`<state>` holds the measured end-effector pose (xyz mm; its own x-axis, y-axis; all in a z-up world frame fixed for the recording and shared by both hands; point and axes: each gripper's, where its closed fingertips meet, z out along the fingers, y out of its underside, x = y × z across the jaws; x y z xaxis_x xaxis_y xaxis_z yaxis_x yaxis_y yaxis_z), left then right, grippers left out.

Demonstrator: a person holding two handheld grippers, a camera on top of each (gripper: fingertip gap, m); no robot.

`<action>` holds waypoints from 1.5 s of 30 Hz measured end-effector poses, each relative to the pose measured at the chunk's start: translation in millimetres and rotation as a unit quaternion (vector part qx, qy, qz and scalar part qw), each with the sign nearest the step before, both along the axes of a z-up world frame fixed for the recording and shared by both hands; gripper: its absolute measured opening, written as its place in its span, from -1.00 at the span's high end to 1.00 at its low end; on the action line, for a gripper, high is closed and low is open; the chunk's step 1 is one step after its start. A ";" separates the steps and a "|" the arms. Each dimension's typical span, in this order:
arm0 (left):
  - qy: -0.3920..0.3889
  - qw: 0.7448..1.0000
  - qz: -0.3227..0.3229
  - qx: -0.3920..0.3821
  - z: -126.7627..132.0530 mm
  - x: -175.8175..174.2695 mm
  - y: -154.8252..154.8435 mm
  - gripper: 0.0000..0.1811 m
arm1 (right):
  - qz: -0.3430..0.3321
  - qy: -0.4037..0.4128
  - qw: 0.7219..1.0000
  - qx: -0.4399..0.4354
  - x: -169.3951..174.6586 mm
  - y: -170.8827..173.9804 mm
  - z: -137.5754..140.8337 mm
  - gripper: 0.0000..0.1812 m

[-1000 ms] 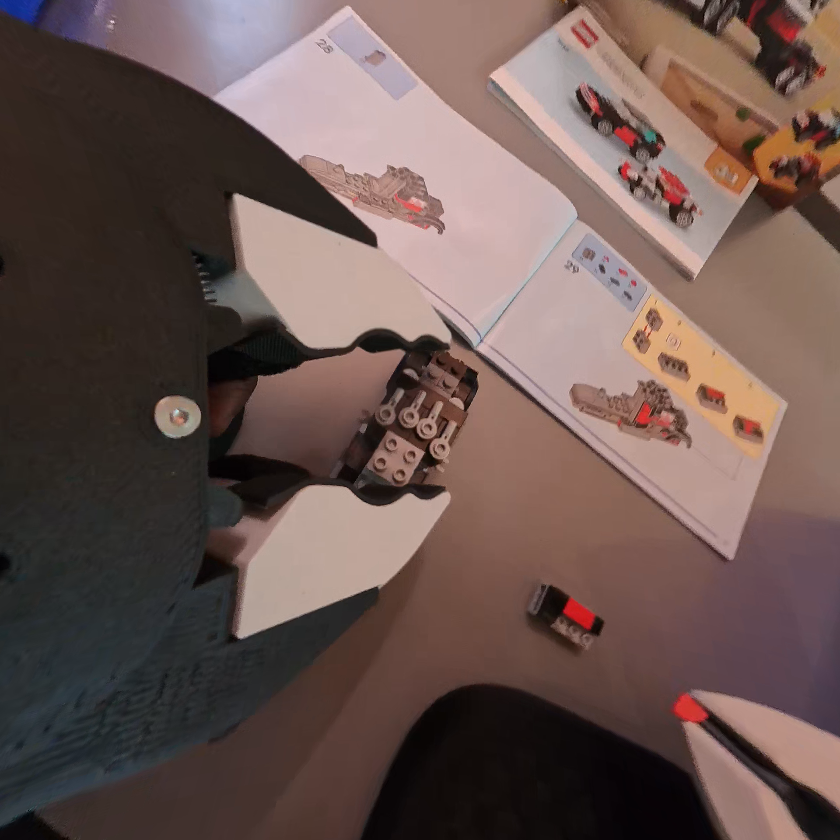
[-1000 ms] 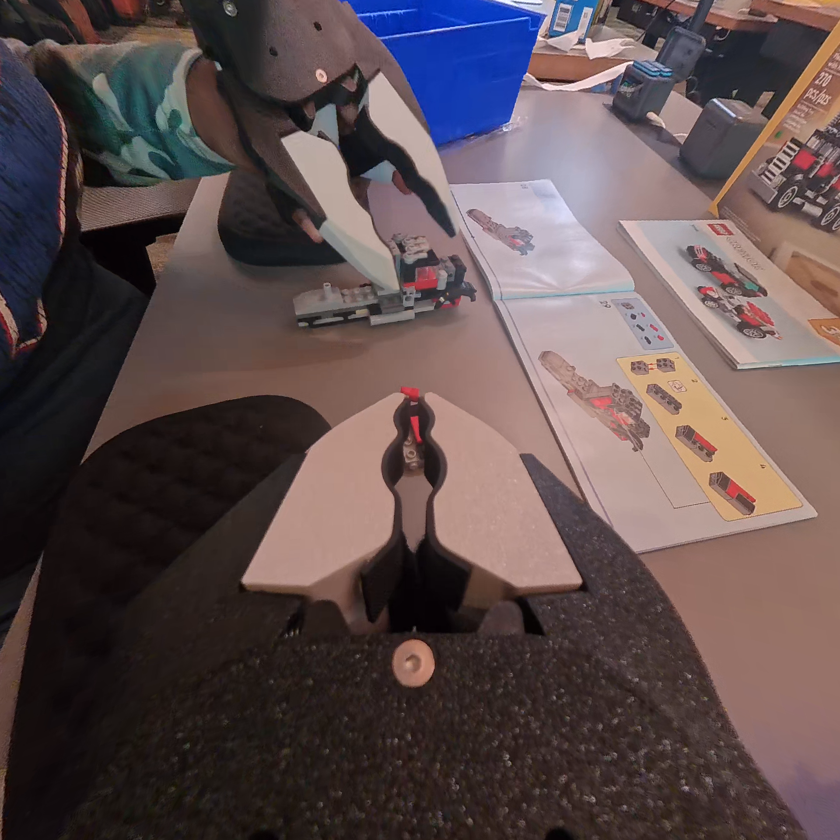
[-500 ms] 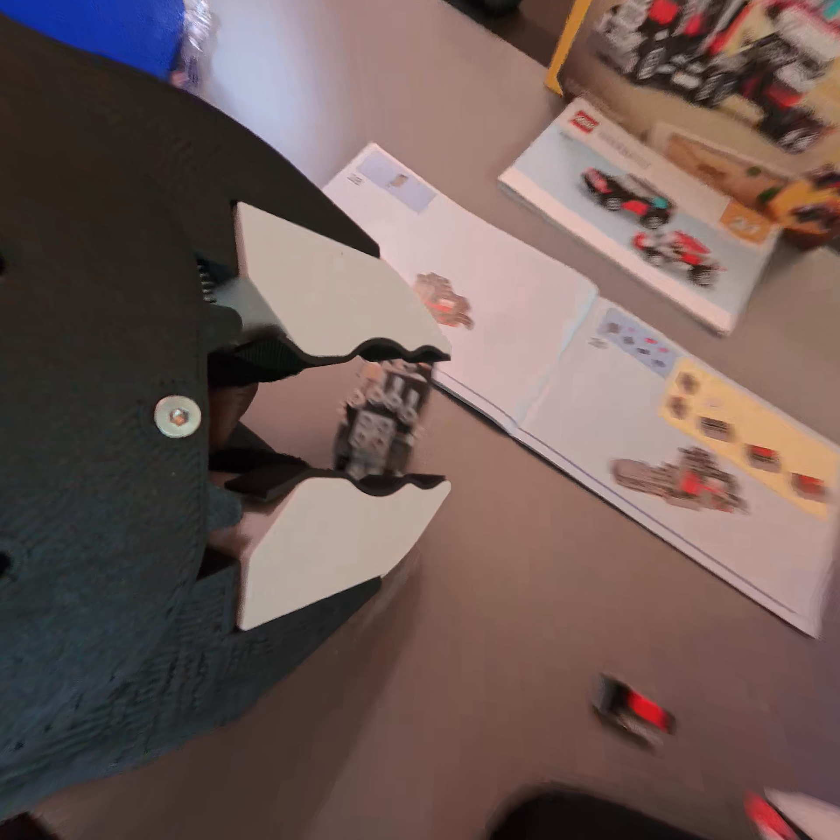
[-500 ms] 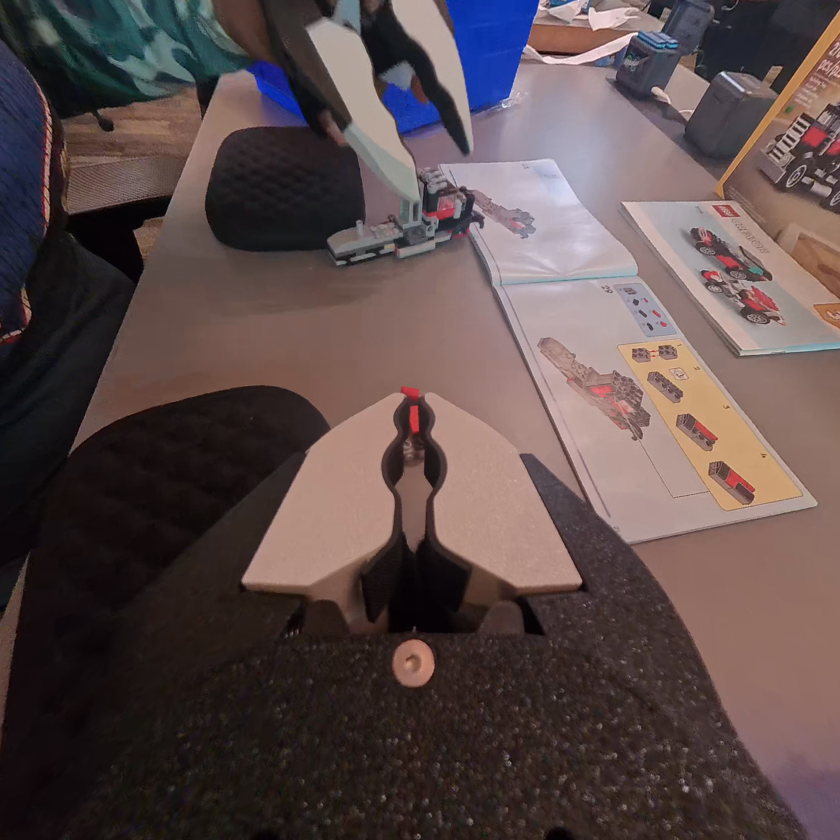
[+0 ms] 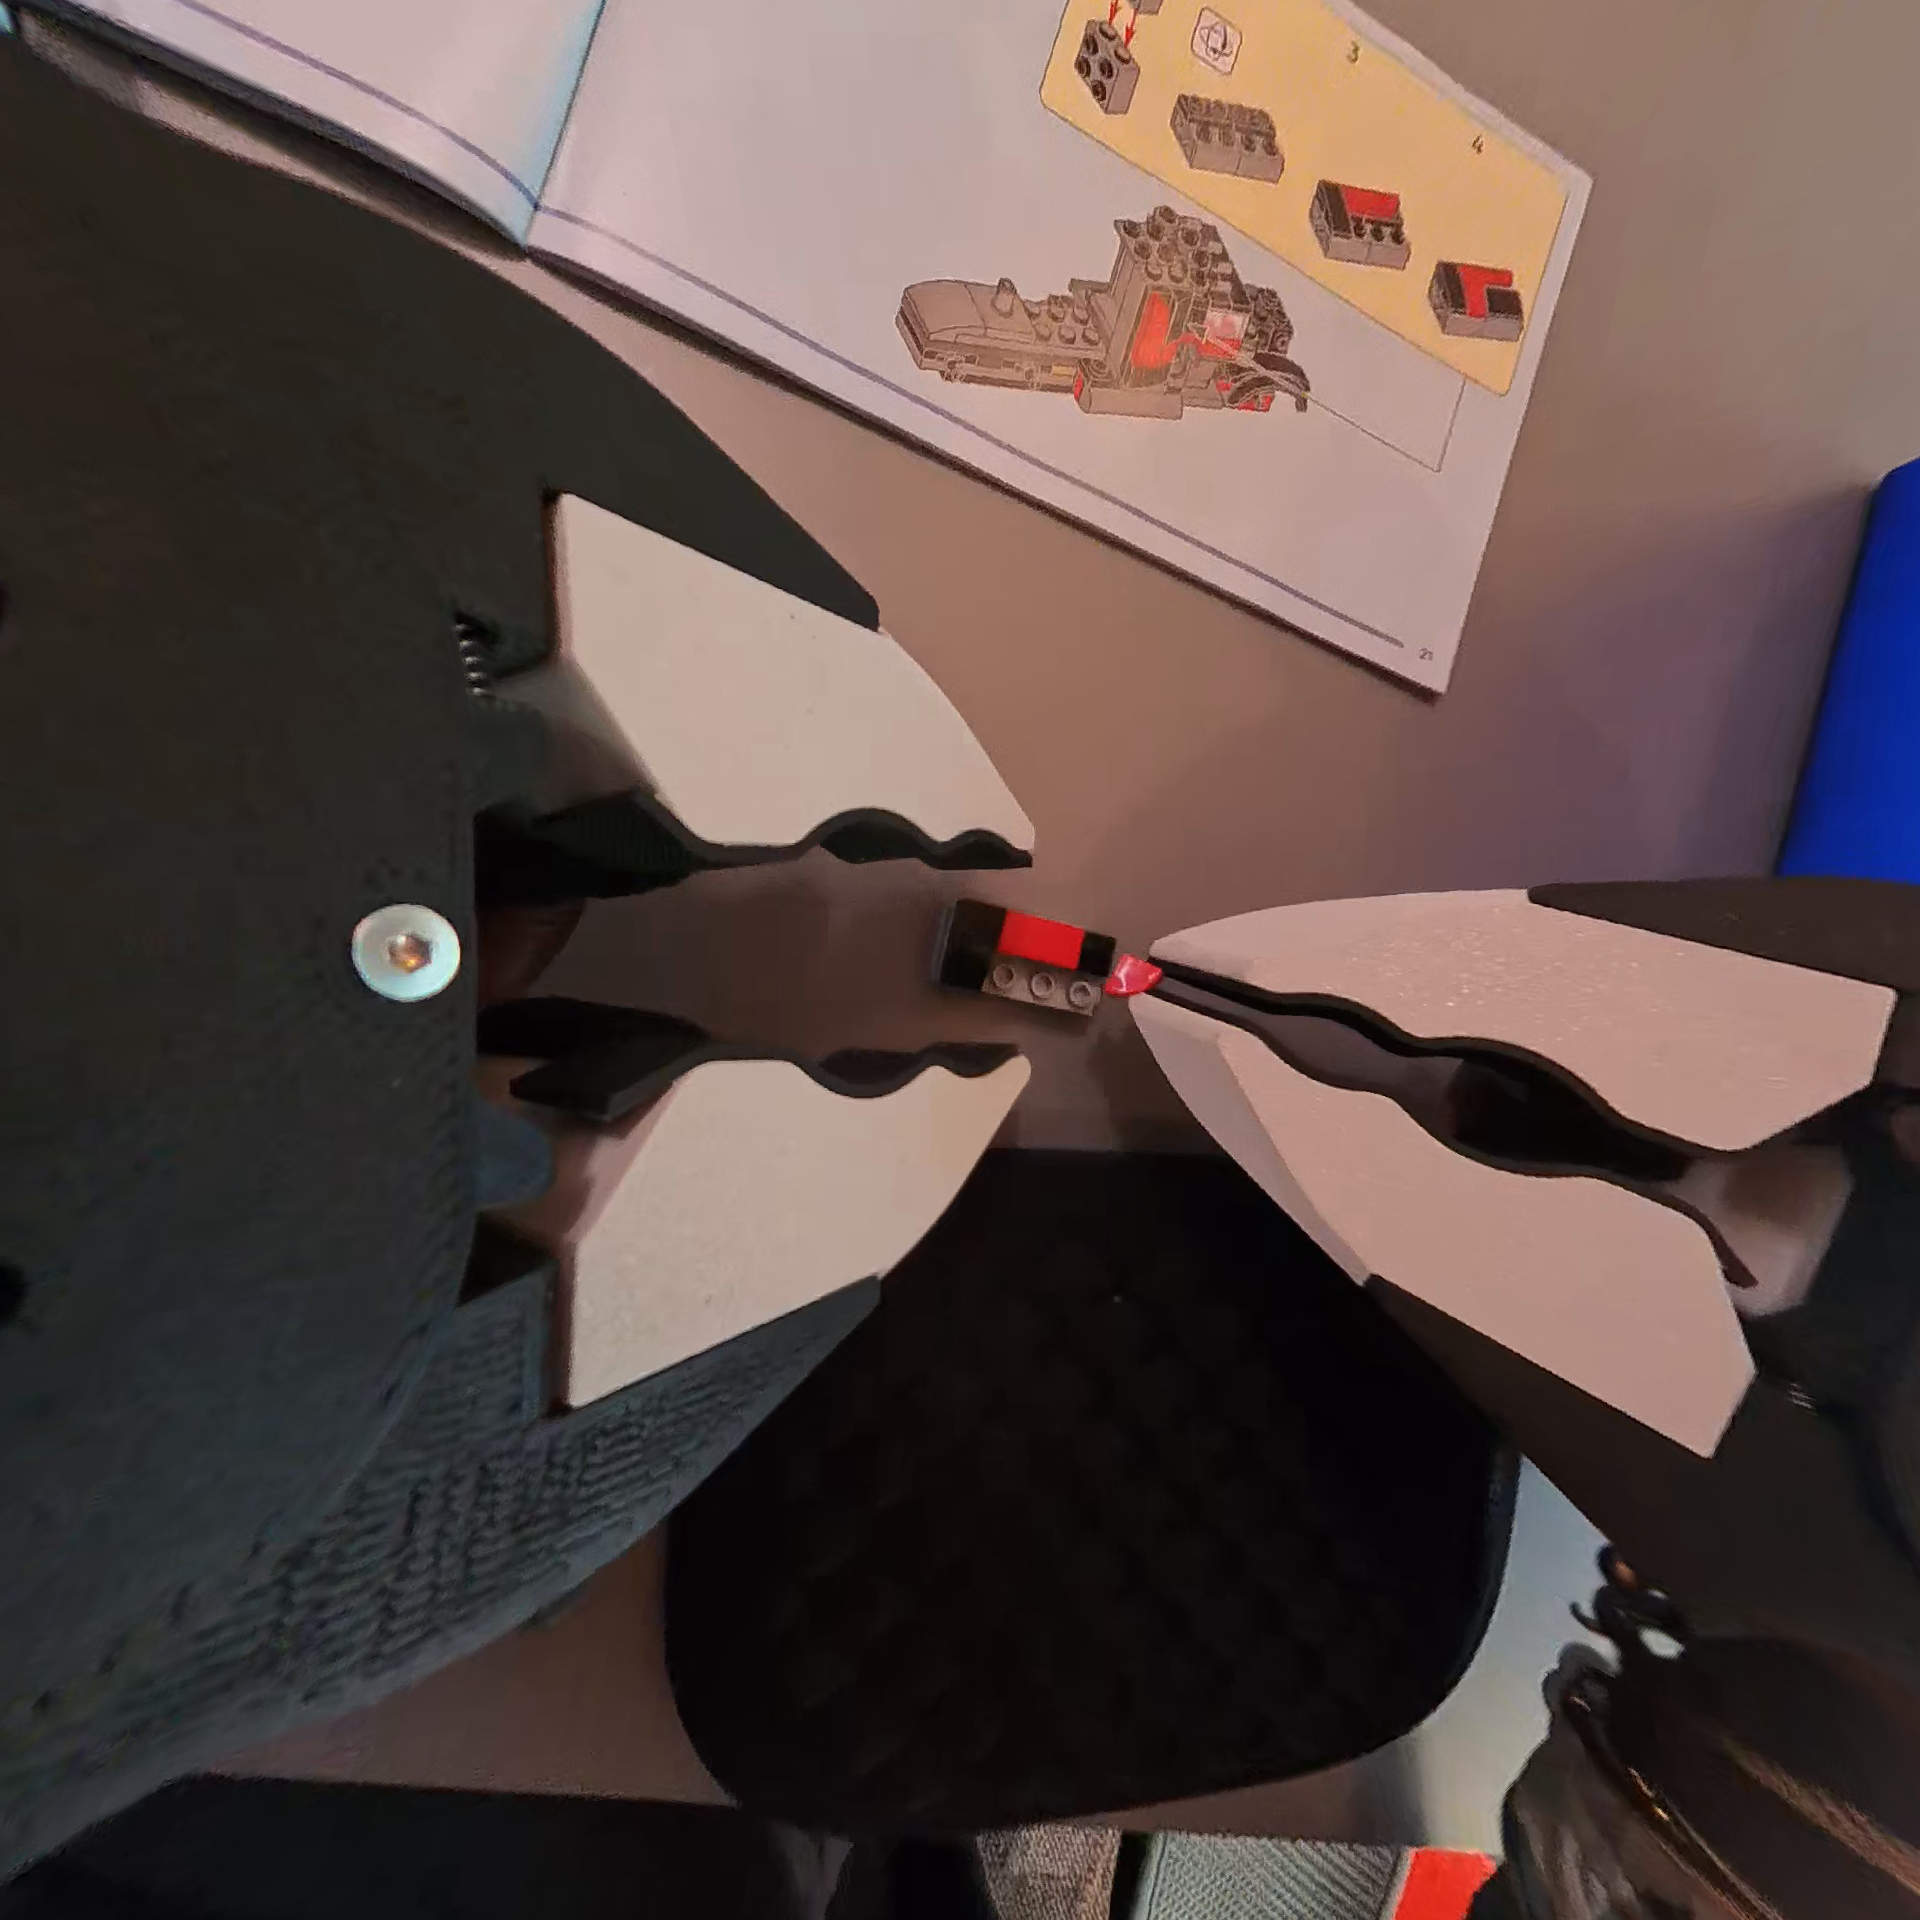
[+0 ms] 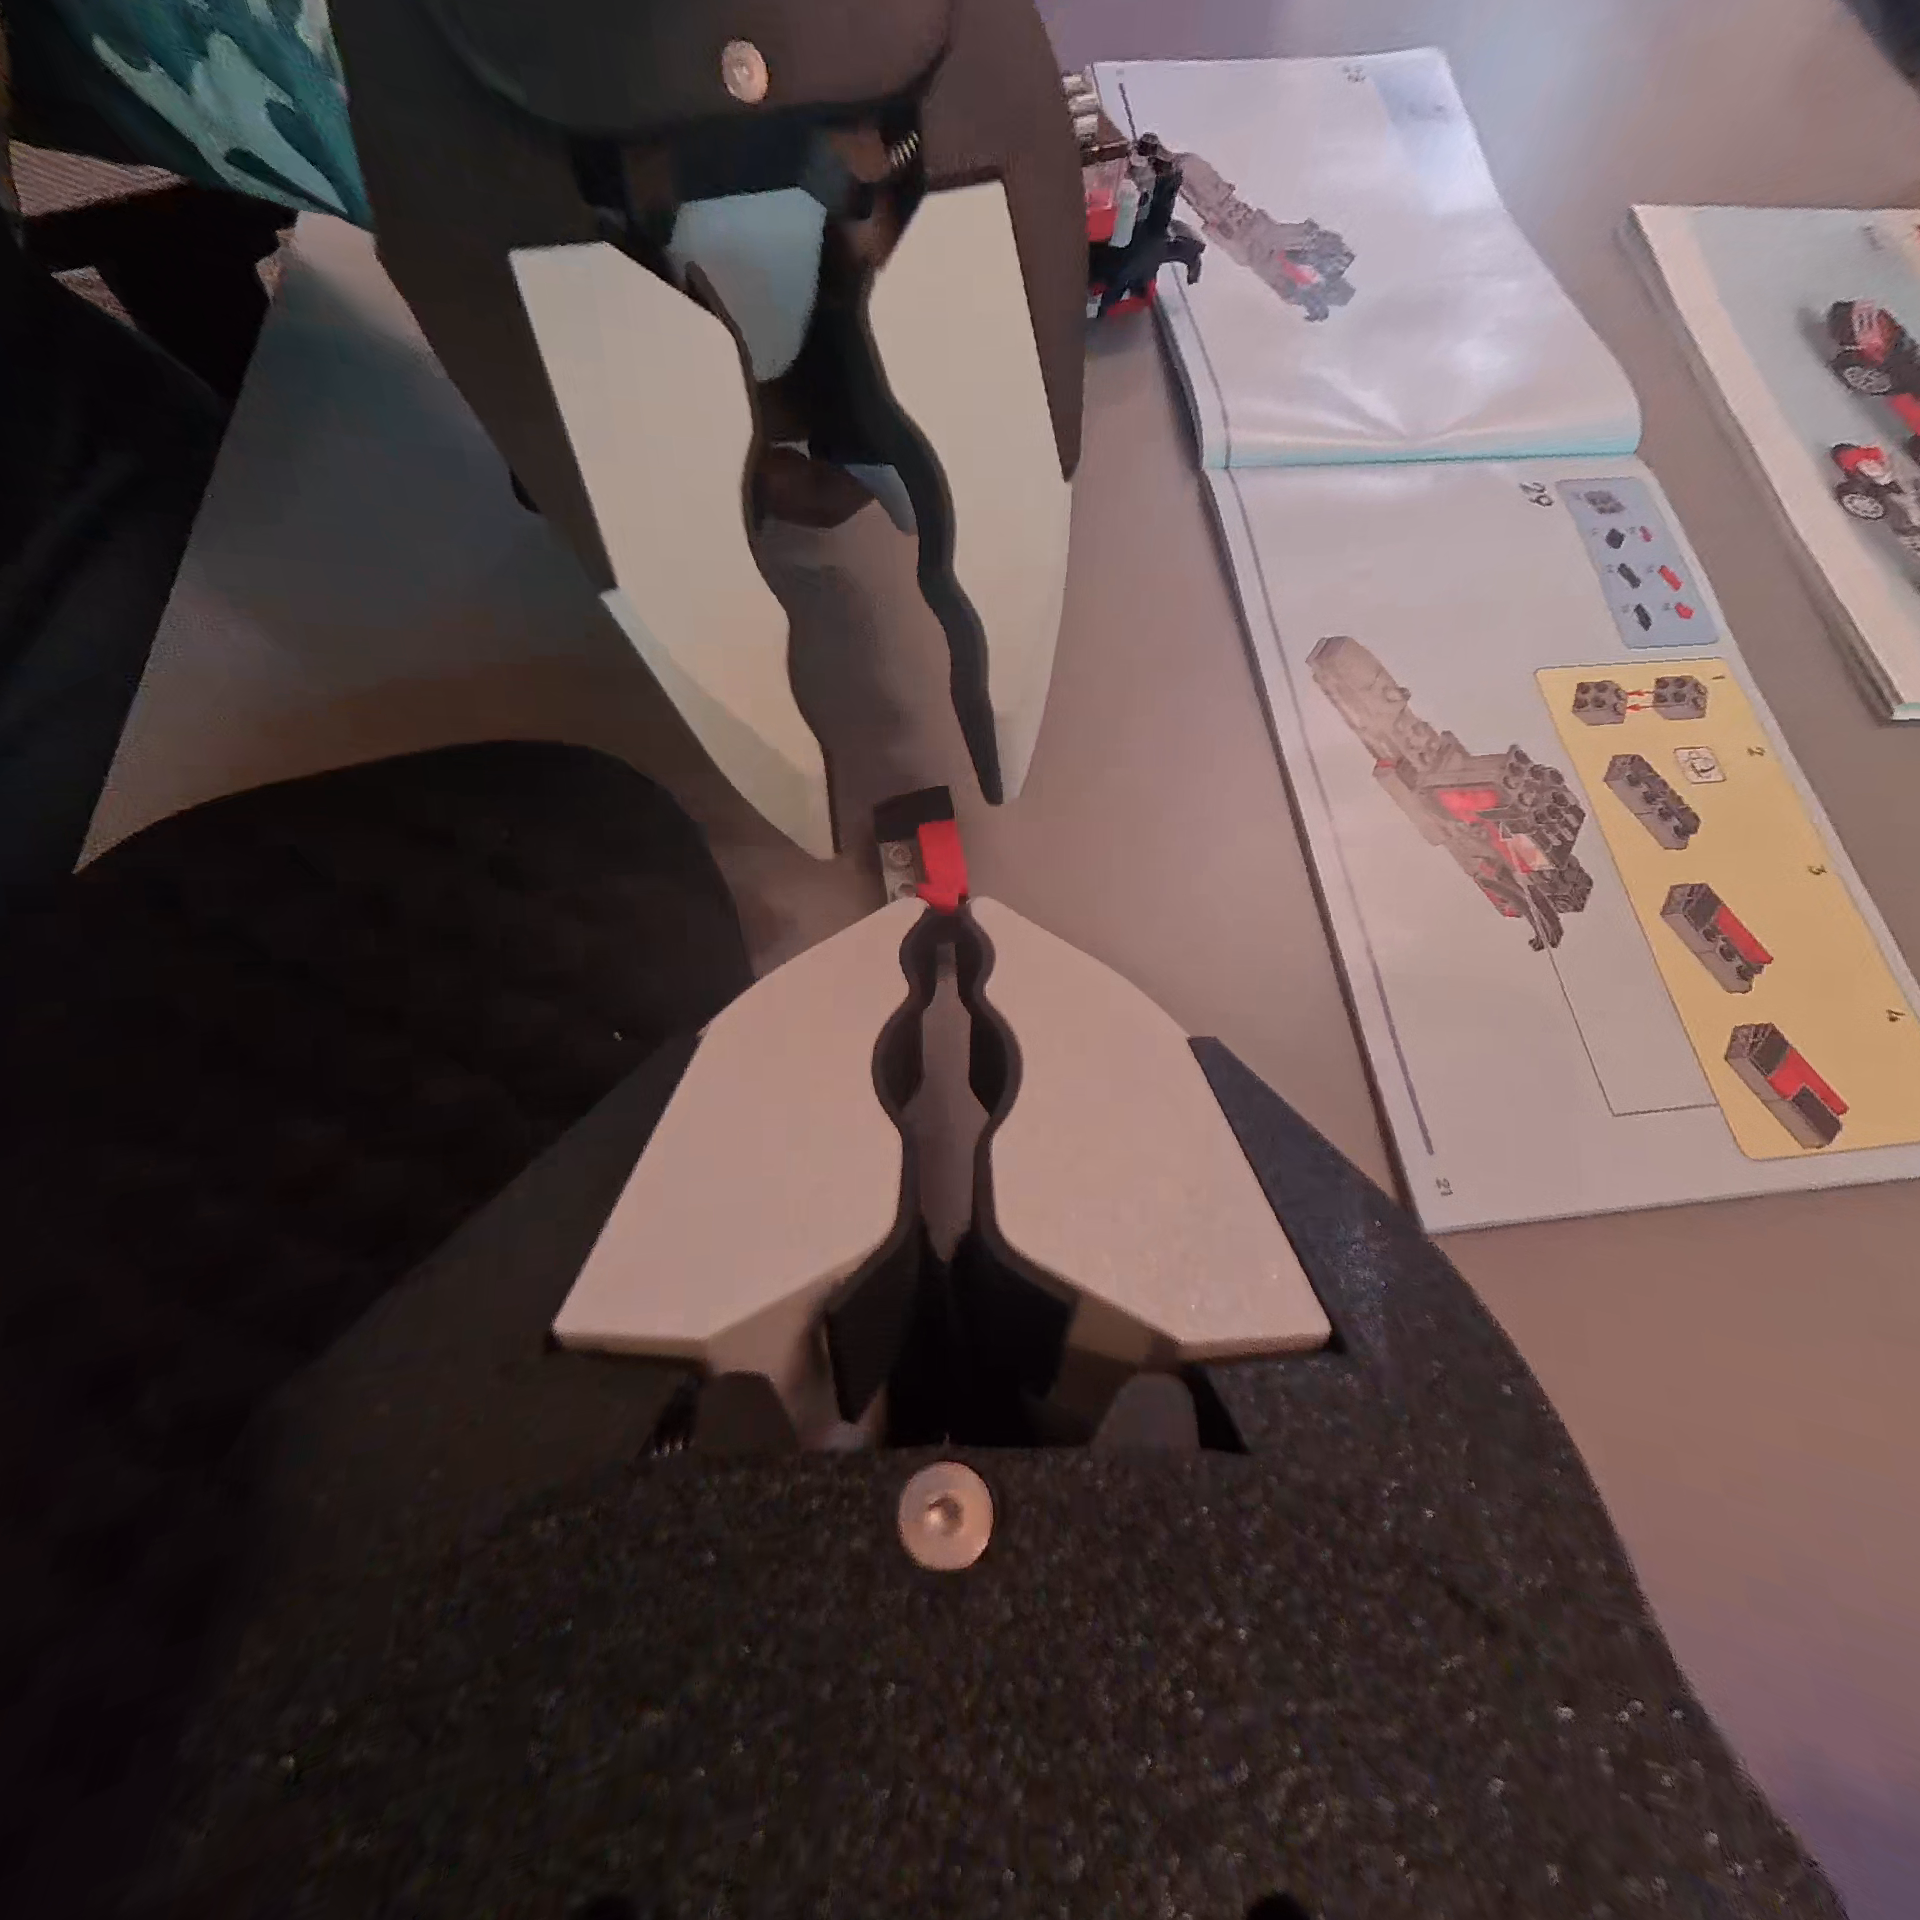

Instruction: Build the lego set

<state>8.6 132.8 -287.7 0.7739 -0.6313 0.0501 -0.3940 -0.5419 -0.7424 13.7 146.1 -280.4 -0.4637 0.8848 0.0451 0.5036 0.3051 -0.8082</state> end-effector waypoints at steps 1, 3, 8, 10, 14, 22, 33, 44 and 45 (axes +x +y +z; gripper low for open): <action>0.003 1.000 -0.003 -0.002 -2.5 -1.1 1.1 0.67 | 0.002 -0.002 1.000 -0.001 -1.3 0.2 -0.4 0.97; 0.008 1.000 -0.012 -0.002 -6.3 -1.5 2.4 0.72 | 0.006 -0.005 1.000 -0.003 -3.9 1.1 -1.5 0.97; 0.002 0.999 -0.032 -0.017 -14.6 -1.1 -0.9 0.81 | 0.010 -0.007 1.000 -0.014 -4.7 1.4 -5.2 0.96; -0.009 0.999 -0.040 -0.024 -14.3 -1.9 -4.6 0.81 | 0.011 -0.003 1.000 -0.021 -4.6 0.3 -5.2 0.96; -0.023 0.998 -0.055 -0.034 -14.0 -1.1 -10.0 0.81 | 0.028 0.002 0.999 -0.027 -5.4 -5.3 -6.6 0.96; -0.021 0.997 -0.065 -0.030 -14.3 -0.3 -11.3 0.80 | 0.045 -0.016 0.999 -0.024 -3.1 -9.0 -10.8 0.96; -0.018 0.997 -0.072 -0.027 -14.4 0.3 -12.4 0.80 | 0.050 -0.032 0.998 -0.022 -1.6 -11.2 -11.8 0.96; -0.022 0.996 -0.083 -0.032 -14.3 1.1 -14.4 0.81 | 0.047 -0.089 0.995 -0.021 -0.4 -12.6 -12.8 0.94; -0.022 0.996 -0.083 -0.032 -14.3 1.2 -14.5 0.81 | 0.048 -0.089 0.995 -0.020 -0.3 -12.6 -12.8 0.94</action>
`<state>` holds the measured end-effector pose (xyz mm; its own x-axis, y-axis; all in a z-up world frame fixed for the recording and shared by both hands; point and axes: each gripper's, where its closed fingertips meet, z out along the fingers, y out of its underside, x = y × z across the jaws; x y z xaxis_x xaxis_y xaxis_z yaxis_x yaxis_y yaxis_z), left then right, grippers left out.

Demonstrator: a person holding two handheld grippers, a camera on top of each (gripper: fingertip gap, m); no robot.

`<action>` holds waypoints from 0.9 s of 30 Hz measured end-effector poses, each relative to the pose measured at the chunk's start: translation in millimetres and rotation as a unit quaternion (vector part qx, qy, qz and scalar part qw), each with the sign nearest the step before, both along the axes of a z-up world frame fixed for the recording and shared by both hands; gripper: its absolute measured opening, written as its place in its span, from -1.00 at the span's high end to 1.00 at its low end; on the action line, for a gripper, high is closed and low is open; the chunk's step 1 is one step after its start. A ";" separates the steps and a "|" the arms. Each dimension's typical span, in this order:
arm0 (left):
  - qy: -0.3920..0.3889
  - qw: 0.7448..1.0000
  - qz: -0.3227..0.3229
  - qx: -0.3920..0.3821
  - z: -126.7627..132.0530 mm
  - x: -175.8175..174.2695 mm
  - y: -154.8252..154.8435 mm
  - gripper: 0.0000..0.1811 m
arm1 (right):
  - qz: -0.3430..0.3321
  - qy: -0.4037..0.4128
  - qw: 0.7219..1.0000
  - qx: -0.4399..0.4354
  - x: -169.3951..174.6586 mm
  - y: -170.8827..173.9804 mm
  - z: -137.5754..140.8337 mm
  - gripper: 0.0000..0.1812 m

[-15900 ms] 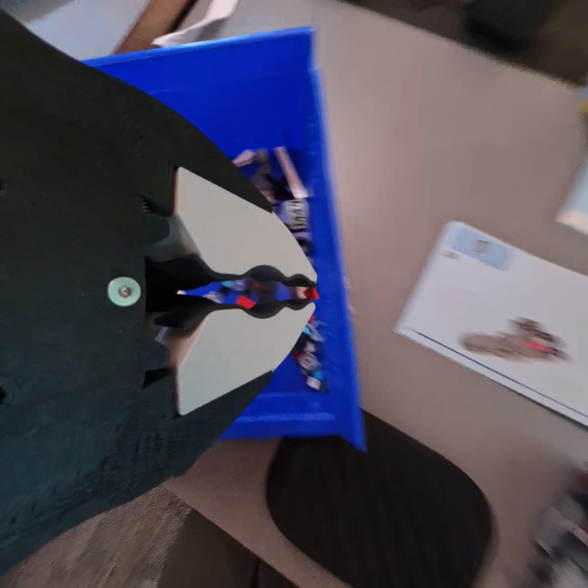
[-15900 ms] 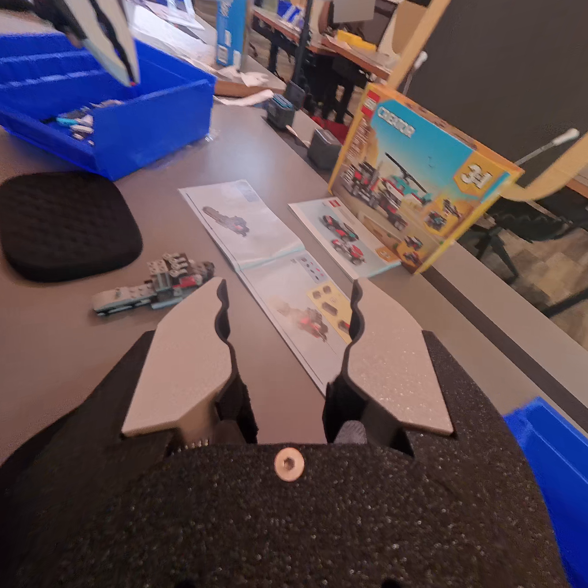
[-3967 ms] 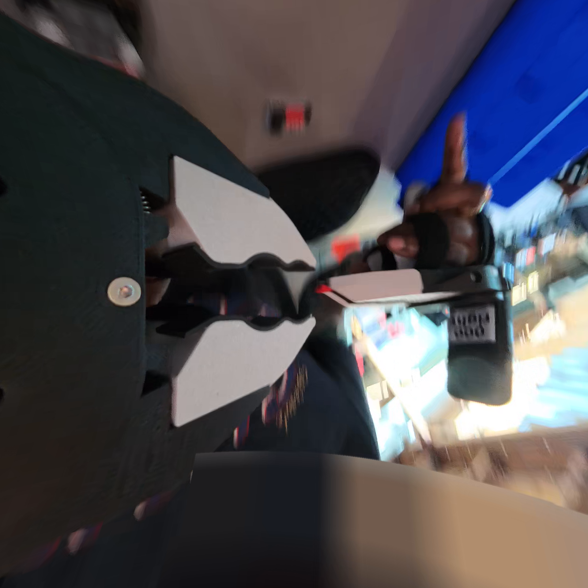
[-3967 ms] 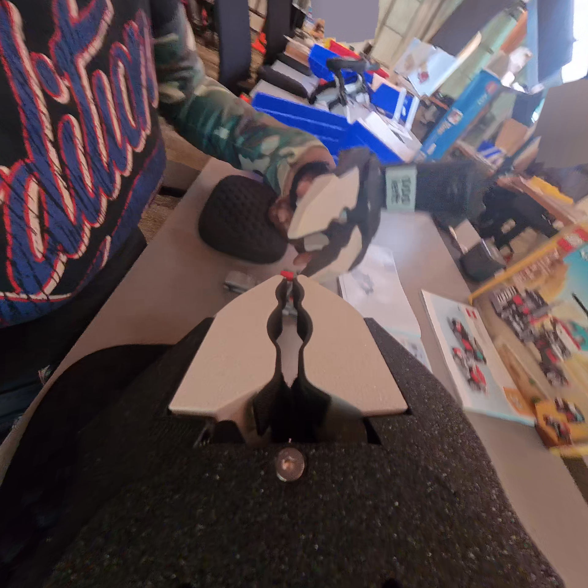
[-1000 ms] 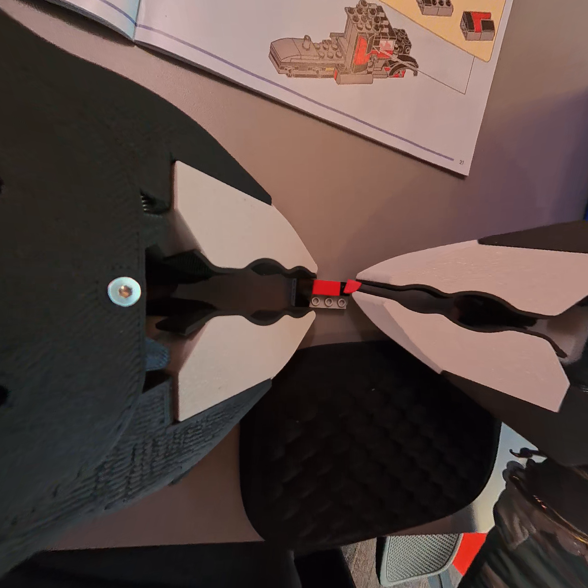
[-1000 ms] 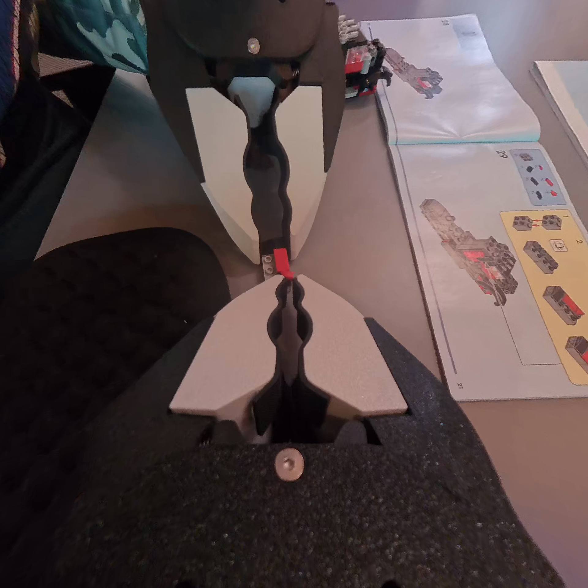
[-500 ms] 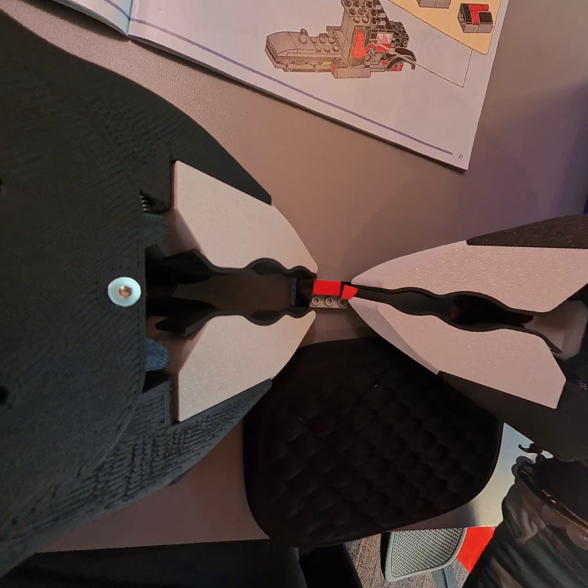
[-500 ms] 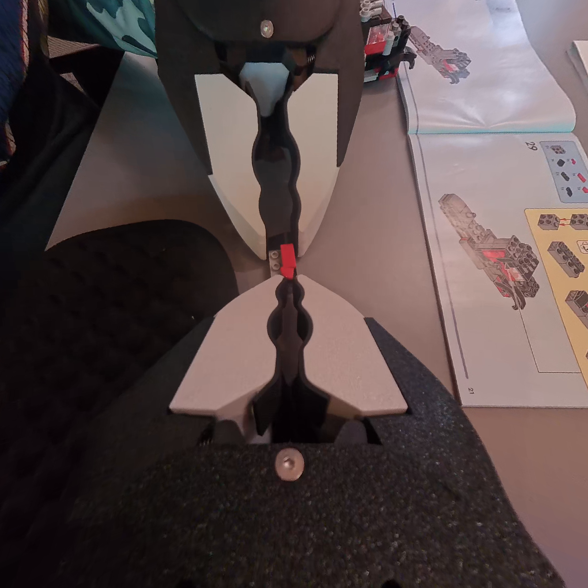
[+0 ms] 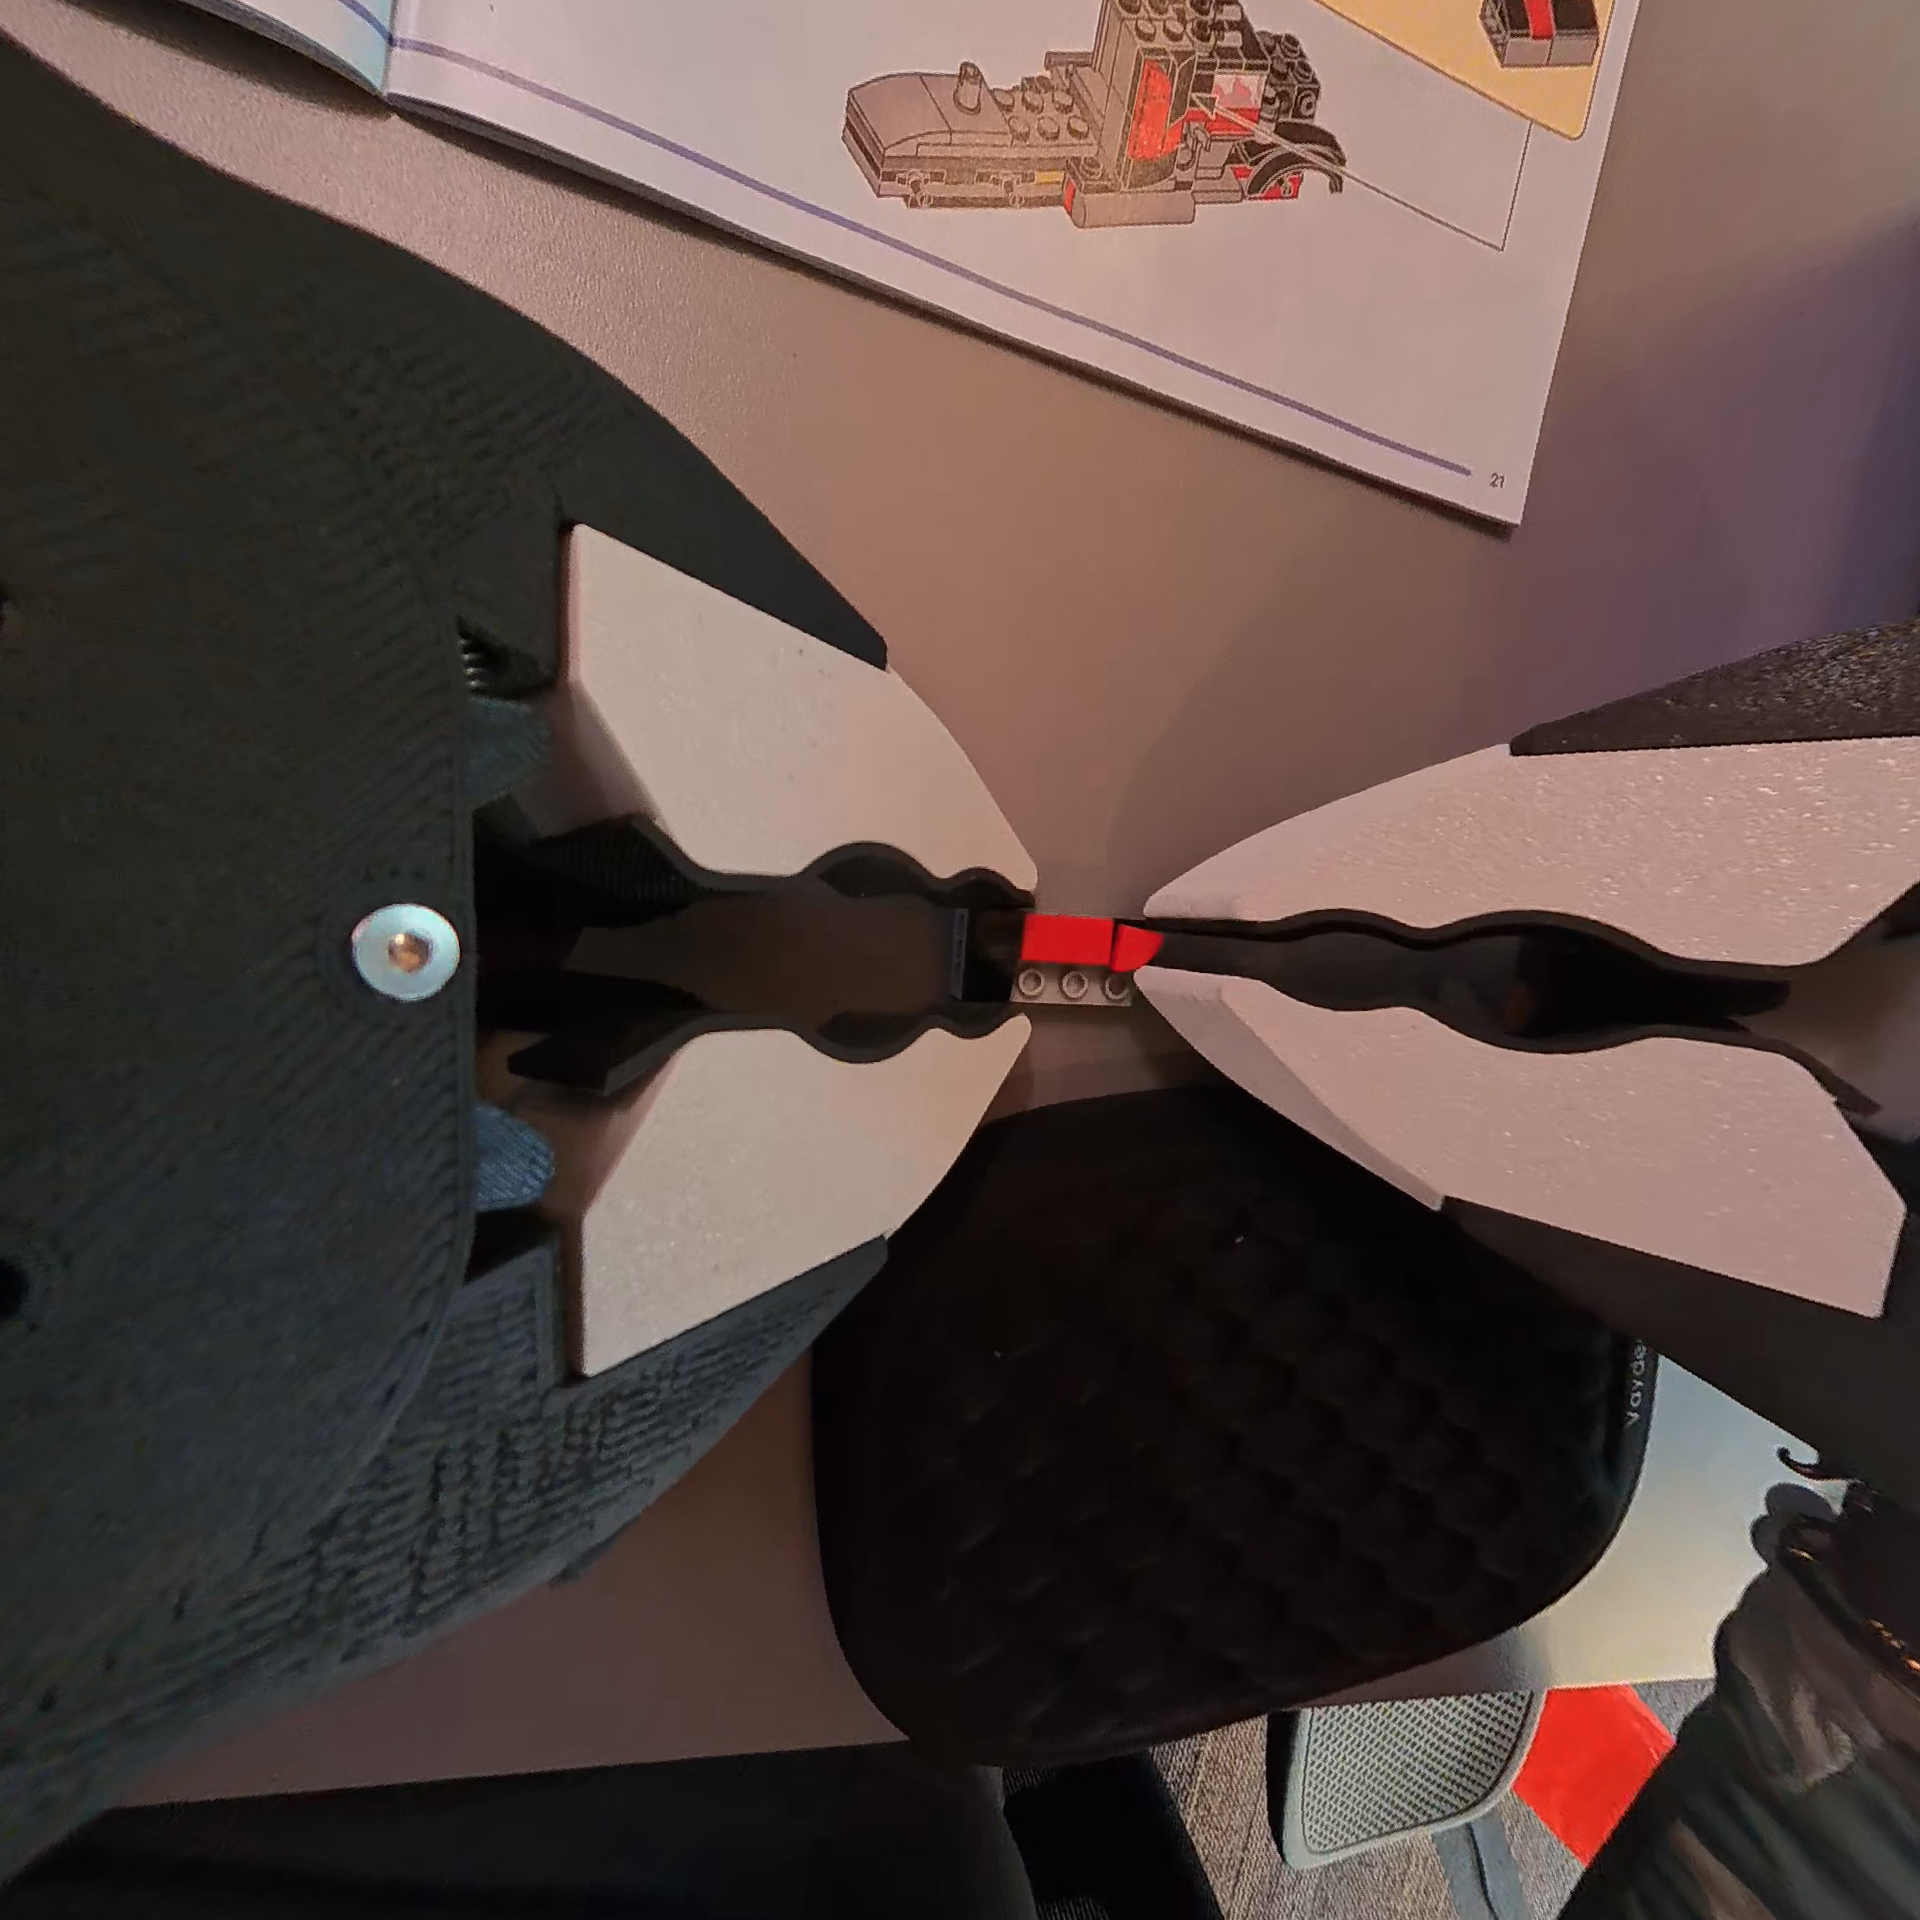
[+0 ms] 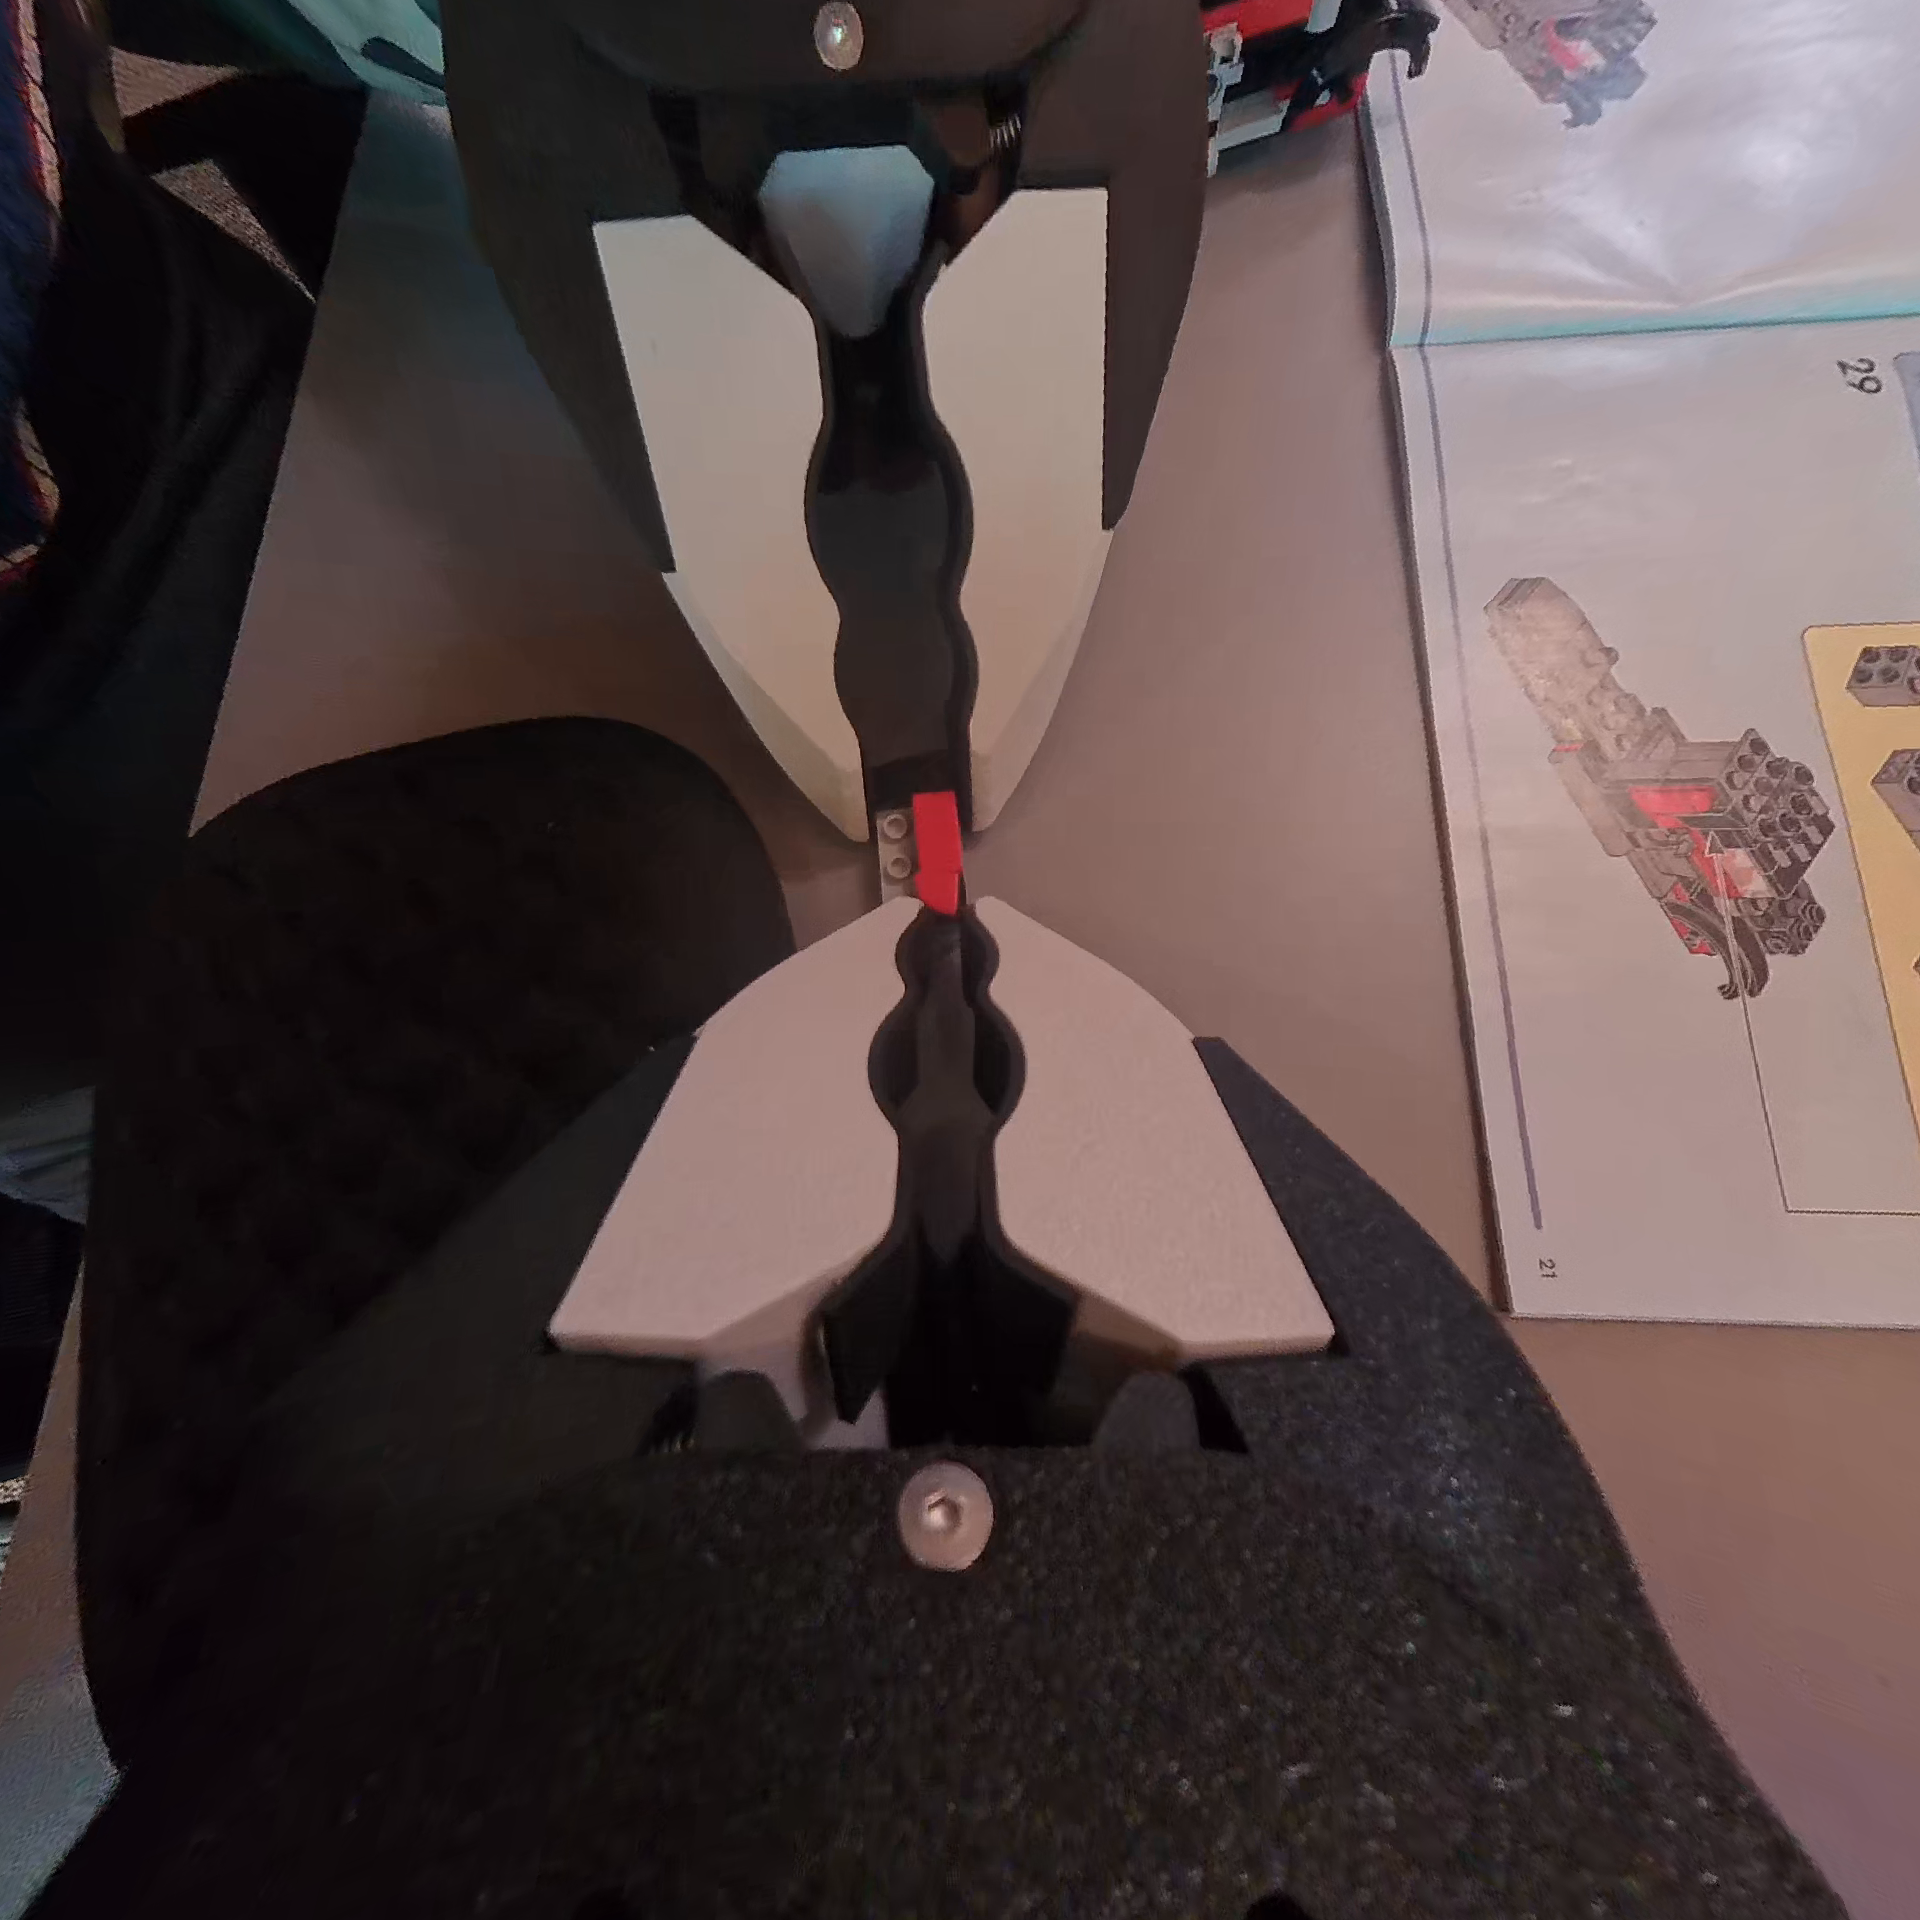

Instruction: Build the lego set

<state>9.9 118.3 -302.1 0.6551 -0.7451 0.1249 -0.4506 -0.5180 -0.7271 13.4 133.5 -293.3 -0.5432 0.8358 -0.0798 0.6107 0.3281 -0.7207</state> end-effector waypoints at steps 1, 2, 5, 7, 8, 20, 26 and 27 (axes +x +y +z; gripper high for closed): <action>0.000 1.000 -0.001 0.000 -0.1 0.0 -0.1 0.80 | 0.000 -0.001 1.000 0.000 0.0 -0.1 0.0 0.94; 0.000 1.000 -0.001 0.000 -0.1 0.1 -0.2 0.80 | 0.001 -0.002 1.000 0.001 0.0 -0.2 0.1 0.94; -0.001 1.000 -0.002 -0.001 -0.1 0.2 -0.5 0.80 | 0.001 -0.003 1.000 0.004 0.0 0.1 0.0 0.93; -0.001 1.000 -0.004 -0.001 -0.2 0.6 -0.9 0.80 | 0.001 -0.005 1.000 0.006 0.2 0.2 0.1 0.91; 0.000 1.000 -0.005 -0.001 -0.2 0.7 -1.1 0.80 | 0.002 -0.005 1.000 0.007 0.3 0.0 0.1 0.91; -0.004 1.000 -0.006 -0.004 -0.2 1.1 -1.4 0.81 | 0.005 0.002 1.000 -0.005 1.4 -0.9 3.8 0.86; -0.004 1.000 -0.006 -0.004 -0.3 1.0 -1.3 0.80 | 0.013 0.011 1.000 0.009 8.3 -3.2 2.3 0.91; -0.004 1.000 -0.006 -0.004 -0.2 1.1 -1.2 0.80 | 0.019 0.011 1.000 0.016 10.3 -5.0 0.7 0.91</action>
